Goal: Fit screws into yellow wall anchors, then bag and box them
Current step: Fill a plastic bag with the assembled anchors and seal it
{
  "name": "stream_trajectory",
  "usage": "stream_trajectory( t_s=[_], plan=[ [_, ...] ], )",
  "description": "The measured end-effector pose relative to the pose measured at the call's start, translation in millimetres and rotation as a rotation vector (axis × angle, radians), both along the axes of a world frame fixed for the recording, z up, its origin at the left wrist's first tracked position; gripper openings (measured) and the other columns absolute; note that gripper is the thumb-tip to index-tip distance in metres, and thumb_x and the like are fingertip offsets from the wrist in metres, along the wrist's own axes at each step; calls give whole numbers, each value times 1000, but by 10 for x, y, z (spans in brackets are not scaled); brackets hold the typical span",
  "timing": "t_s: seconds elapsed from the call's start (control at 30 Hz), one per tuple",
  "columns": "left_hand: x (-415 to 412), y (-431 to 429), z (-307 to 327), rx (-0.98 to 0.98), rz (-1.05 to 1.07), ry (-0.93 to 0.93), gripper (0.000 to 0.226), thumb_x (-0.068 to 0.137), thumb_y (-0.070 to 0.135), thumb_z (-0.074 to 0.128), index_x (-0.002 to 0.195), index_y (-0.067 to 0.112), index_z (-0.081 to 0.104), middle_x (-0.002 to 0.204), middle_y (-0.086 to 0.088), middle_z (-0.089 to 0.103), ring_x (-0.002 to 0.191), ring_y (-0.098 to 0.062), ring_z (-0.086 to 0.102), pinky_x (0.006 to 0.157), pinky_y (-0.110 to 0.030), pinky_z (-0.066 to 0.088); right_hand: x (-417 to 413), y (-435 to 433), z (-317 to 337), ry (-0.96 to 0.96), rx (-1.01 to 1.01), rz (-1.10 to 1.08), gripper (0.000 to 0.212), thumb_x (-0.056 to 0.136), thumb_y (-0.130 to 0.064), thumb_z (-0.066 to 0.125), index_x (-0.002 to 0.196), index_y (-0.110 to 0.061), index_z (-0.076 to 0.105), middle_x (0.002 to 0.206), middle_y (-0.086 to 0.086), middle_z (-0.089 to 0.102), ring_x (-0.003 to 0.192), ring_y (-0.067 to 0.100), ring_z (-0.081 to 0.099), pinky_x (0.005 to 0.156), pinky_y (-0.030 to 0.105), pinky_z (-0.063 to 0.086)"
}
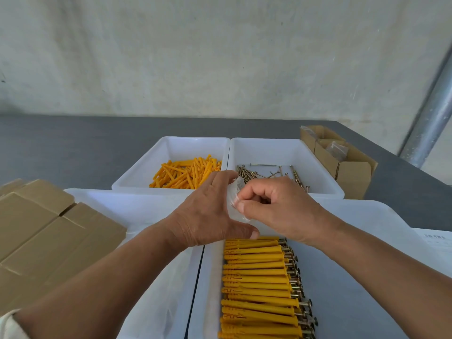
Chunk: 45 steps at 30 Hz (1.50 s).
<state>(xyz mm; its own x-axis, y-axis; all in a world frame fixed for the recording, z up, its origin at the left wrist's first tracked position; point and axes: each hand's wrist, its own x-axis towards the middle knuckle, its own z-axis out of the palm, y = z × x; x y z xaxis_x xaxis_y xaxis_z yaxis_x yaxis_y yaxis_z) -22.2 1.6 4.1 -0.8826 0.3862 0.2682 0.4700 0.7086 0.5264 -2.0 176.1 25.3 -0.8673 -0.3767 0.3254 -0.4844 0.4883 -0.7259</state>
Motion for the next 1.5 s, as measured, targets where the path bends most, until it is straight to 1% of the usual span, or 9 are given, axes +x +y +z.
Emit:
stream_trajectory(
  t_s=[0.5,0.6,0.77,1.0,1.1,1.2,1.27,1.4,1.5],
  plan=[
    [13,0,31,25,-33,-1,107,54,60,85,141,24,35,127,13,42,116,-6,43,100,-29,44,-7,3,6,-22,-28,-9,12,87,-26,67,76,-26,71,62,-14,59,60,-1,52,59,17,44],
    [23,3,26,29,-50,11,101,56,58,86,138,27,37,123,15,42,111,-5,44,96,-28,46,-14,20,32,-70,-105,-25,18,91,-21,60,81,-29,73,76,-14,69,74,-1,61,67,17,49],
    [25,6,33,18,-79,7,101,57,58,86,139,28,35,124,15,41,114,-6,44,99,-32,47,-55,44,-5,-42,-22,-74,32,93,-13,61,81,-42,69,88,-20,70,88,-5,63,80,14,51],
    [38,-11,47,46,-84,17,92,58,53,88,133,30,39,119,16,44,108,-5,46,91,-29,49,-88,53,-29,31,84,-93,26,86,-23,71,86,-48,63,91,-26,65,92,-12,59,79,15,48],
    [35,-36,53,80,-84,3,90,58,49,89,131,32,40,119,15,45,107,-2,47,86,-22,48,-112,121,28,39,55,-152,26,88,-20,68,83,-45,67,85,-24,66,82,-13,59,71,11,45],
    [28,-53,67,90,-67,-8,93,59,49,89,134,32,37,123,16,45,109,-2,46,86,-14,43,-137,230,83,-29,244,-185,25,91,-20,64,83,-43,67,77,-25,62,71,-11,58,60,6,37],
    [26,-58,74,89,-62,-16,95,59,48,89,136,30,37,124,14,45,110,-5,47,88,-17,46,-136,281,94,-96,487,-147,18,93,-23,61,92,-38,71,78,-27,58,77,-8,57,64,7,37],
    [38,-62,74,86,-65,-22,93,59,47,89,135,30,37,123,13,45,110,-6,46,85,-15,45,-81,296,83,-256,834,-10,14,92,-38,60,101,-35,69,90,-20,63,90,3,61,79,23,52],
    [35,-68,68,86,-65,-20,92,59,48,89,133,32,36,123,14,45,107,-3,46,81,-8,42,-33,286,96,-370,922,52,22,88,-50,62,103,-35,68,97,-11,68,85,12,68,75,28,55]
  ],
)
